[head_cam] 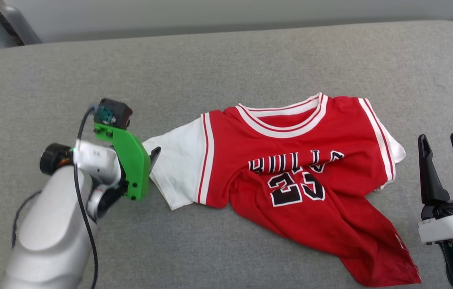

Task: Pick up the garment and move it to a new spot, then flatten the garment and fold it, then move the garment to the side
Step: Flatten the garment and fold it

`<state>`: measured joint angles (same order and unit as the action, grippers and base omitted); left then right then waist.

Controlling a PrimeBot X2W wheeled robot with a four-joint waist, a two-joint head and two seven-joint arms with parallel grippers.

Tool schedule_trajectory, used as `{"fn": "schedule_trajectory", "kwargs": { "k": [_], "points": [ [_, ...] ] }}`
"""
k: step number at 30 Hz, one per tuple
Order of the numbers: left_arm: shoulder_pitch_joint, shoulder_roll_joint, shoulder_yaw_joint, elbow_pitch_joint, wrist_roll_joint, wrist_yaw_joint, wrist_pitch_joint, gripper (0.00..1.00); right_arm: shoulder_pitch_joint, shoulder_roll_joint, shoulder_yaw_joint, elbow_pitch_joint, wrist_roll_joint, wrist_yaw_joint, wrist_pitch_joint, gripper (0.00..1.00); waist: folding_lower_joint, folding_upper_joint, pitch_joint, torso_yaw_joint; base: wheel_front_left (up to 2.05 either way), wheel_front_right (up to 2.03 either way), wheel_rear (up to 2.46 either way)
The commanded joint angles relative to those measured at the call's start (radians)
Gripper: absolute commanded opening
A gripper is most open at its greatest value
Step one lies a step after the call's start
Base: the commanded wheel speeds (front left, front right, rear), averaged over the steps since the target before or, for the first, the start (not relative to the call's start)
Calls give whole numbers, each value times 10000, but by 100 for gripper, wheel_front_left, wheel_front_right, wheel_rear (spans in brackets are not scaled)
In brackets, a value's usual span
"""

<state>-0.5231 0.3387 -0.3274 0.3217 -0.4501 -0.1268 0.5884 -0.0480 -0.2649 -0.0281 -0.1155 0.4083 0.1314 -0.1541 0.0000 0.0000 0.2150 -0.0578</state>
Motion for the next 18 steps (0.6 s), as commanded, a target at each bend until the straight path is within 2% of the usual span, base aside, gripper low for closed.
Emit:
{"fn": "schedule_trajectory", "kwargs": {
  "k": [1,5,7,18],
  "points": [
    [-379,169,-119,111,-302,-37,589,100,-185,42,57,-39,-42,-7,-20,100,0,0,423,-296,0,0,0],
    [-1089,532,-213,488,-740,-37,1843,100,-394,104,177,11,-42,-7,-101,100,0,0,752,-505,0,0,0],
    [-1325,642,-192,721,-784,-24,2119,100,-481,128,243,51,-37,-7,-151,100,0,0,884,-605,0,0,0],
    [-1587,804,-274,2013,-610,123,1984,100,-747,165,344,249,25,-7,-374,100,0,0,1360,-899,0,0,0]
  ]
}}
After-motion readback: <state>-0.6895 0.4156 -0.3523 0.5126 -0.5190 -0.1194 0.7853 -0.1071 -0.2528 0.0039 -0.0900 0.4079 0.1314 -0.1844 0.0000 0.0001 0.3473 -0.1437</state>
